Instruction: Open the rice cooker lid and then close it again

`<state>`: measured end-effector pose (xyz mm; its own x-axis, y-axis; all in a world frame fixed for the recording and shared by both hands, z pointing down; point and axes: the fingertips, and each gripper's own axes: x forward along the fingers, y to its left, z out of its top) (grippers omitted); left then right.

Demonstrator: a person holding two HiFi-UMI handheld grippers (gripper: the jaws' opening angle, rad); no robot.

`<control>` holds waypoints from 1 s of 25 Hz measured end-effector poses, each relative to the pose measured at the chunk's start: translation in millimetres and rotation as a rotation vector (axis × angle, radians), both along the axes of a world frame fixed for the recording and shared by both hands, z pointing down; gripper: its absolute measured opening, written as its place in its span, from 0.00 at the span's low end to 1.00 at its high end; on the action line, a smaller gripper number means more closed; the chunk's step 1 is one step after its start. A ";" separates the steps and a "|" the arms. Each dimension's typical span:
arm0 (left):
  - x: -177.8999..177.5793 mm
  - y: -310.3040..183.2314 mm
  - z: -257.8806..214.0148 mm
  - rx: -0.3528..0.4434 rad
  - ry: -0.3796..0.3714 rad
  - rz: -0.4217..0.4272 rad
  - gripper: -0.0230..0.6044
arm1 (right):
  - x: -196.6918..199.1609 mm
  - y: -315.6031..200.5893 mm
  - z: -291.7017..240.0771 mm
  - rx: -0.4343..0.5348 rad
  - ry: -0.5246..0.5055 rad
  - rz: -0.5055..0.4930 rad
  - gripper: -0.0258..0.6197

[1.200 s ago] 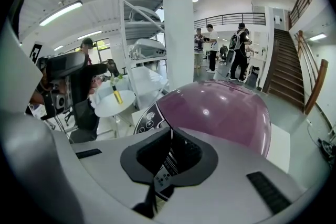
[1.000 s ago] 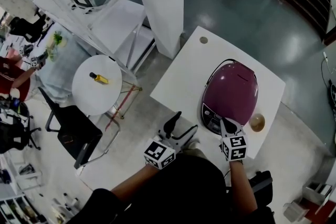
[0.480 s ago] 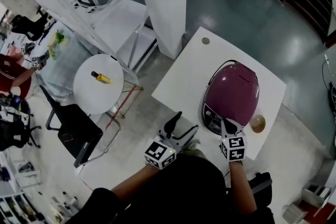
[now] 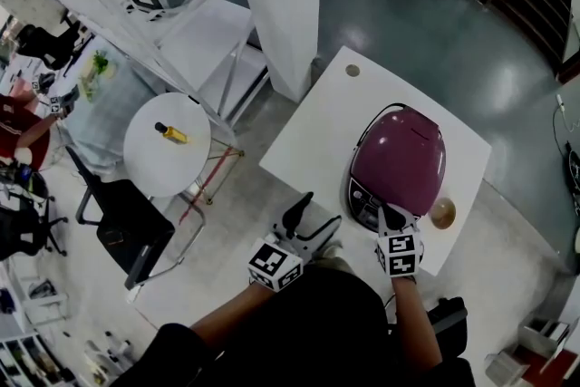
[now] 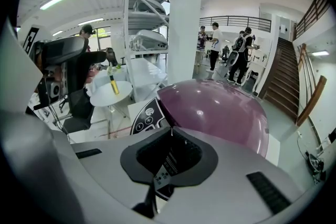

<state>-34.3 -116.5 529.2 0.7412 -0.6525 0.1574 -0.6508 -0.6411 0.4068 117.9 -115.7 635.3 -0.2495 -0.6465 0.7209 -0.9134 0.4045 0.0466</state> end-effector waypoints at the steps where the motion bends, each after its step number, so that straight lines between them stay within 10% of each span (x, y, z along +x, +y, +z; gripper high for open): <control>1: 0.6 0.4 0.2 0.000 -0.001 0.002 0.51 | 0.5 0.4 0.2 -0.002 0.001 0.000 0.05; 25: 0.8 8.0 -10.8 0.039 0.005 0.019 0.51 | 1.2 6.7 -31.2 0.140 -0.001 0.020 0.05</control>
<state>-33.5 -108.4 518.4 0.7544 -0.6437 0.1286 -0.6363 -0.6688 0.3846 119.1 -109.1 604.1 -0.2365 -0.7456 0.6230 -0.9212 0.3760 0.1004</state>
